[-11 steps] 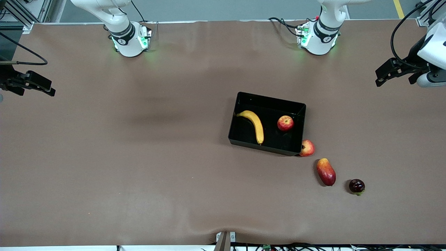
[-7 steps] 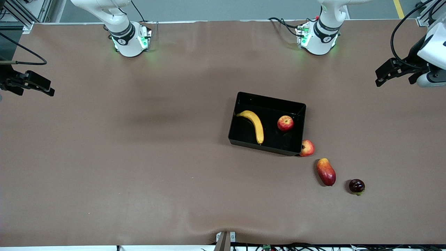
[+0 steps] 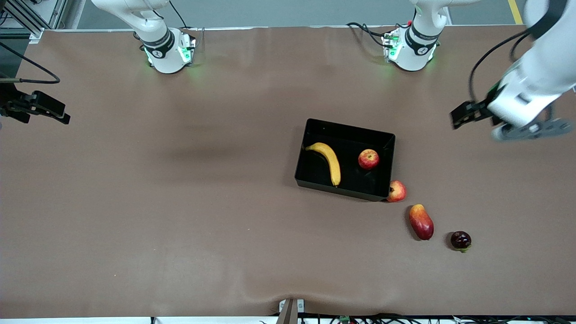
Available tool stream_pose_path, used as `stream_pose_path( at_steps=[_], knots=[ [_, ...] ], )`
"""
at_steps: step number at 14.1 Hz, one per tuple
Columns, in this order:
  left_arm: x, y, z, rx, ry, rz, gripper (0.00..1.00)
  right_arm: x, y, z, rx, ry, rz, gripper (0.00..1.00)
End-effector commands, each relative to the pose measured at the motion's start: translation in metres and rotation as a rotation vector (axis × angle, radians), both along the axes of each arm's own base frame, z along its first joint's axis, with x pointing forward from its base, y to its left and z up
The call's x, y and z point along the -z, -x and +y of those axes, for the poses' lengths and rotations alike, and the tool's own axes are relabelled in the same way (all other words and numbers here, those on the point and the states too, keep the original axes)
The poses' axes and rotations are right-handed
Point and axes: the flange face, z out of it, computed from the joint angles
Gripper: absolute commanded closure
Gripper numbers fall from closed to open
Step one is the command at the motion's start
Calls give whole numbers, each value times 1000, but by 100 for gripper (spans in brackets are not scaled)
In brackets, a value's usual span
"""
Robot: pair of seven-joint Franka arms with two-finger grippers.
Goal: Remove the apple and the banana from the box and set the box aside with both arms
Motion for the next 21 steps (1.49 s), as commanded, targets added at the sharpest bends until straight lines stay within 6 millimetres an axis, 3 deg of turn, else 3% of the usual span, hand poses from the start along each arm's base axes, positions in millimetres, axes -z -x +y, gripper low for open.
stream_pose_path(
  at_steps=[1,6,9,11,16,18,21],
  knots=[
    [47,4,-30,-23,27,-17,0,-5,2,-2,6,4,-5,0],
    [157,25,-105,-181,46,-16,0,-5,2,-2,6,1,-5,0],
    [224,44,-135,-210,90,-24,0,-5,2,-1,4,-1,-5,0],
    [260,49,-142,-170,54,2,0,-6,2,-3,6,4,-6,0],
    [320,63,-156,-161,-79,14,0,-7,4,-3,-1,0,1,0],
    [343,68,-155,-152,-120,20,0,4,13,5,-16,-2,101,0],
    [365,70,-151,-156,-152,31,0,12,7,7,-17,-7,113,0]
  ],
)
